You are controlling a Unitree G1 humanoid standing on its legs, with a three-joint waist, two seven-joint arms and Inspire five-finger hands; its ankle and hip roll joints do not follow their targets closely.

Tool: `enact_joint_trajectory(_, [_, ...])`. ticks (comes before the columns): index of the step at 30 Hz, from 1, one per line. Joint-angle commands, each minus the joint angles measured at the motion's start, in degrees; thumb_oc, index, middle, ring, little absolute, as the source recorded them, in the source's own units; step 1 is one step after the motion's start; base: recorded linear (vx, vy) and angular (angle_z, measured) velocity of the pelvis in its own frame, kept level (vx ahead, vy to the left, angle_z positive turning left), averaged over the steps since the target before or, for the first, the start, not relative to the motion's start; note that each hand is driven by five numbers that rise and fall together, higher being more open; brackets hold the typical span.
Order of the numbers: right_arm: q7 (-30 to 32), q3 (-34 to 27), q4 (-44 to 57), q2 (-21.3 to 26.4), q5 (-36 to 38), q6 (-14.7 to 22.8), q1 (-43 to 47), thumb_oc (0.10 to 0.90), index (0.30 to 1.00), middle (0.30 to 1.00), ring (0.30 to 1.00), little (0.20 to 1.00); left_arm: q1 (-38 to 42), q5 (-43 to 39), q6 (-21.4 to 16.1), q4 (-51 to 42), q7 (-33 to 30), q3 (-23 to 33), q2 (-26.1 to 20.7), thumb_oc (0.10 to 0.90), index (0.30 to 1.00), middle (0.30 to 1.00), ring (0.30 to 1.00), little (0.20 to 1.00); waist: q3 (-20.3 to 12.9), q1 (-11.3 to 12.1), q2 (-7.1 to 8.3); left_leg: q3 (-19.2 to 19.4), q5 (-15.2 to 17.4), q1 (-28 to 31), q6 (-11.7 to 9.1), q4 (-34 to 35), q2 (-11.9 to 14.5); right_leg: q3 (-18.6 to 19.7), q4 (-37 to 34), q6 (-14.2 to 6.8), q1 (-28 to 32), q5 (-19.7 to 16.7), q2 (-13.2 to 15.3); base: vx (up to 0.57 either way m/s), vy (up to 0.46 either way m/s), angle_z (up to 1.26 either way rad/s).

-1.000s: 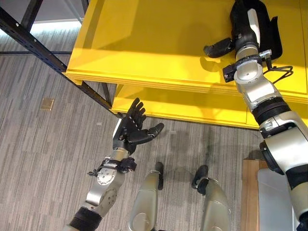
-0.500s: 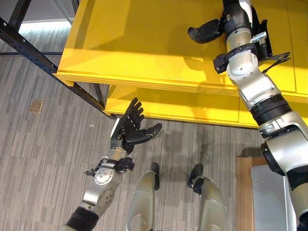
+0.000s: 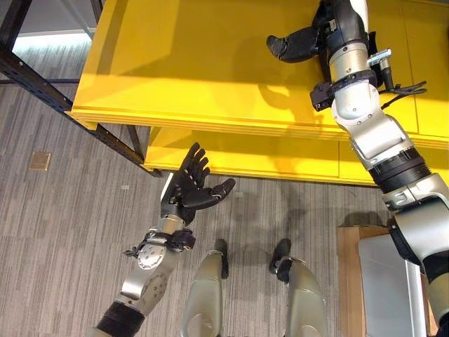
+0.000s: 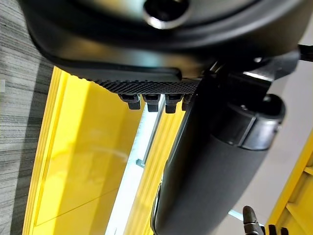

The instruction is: Move parts from the plastic box to the shelf.

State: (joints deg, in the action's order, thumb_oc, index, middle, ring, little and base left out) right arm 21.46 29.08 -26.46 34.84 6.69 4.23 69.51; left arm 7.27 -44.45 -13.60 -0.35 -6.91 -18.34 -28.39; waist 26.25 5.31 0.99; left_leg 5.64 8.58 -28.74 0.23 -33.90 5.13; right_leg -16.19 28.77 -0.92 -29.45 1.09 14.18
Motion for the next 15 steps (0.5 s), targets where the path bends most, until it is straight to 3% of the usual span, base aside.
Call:
enact_joint_trajectory(1, [1.46,-5.96,7.81,3.35,-3.01,6.33,1.30,0.900,1.000,1.000,1.000,1.000,-0.91,2.06,-5.00,-6.65,0.84,2.12,-0.81,0.900,1.000,1.000,1.000,1.000,-3.88,0.95,0.76,-7.28,-2.76,0.75,-3.35,4.88,2.89,2.77,5.07,-3.05,6.03,8.38,0.28,0.00,0.000,0.00])
enact_joint_trajectory(15, [-2.65,-14.17,20.54,13.46,-7.77,7.91,-17.30,0.900,1.000,1.000,1.000,1.000,-2.98,3.69,-4.48,-7.12,1.91,4.01,0.46,0.900,1.000,1.000,1.000,1.000,-4.86,-1.61,2.41,-6.74,-1.84,3.12,-3.41,5.07,3.51,3.37,3.60,-3.58,8.50,8.10,0.21,0.00,0.002,-0.02])
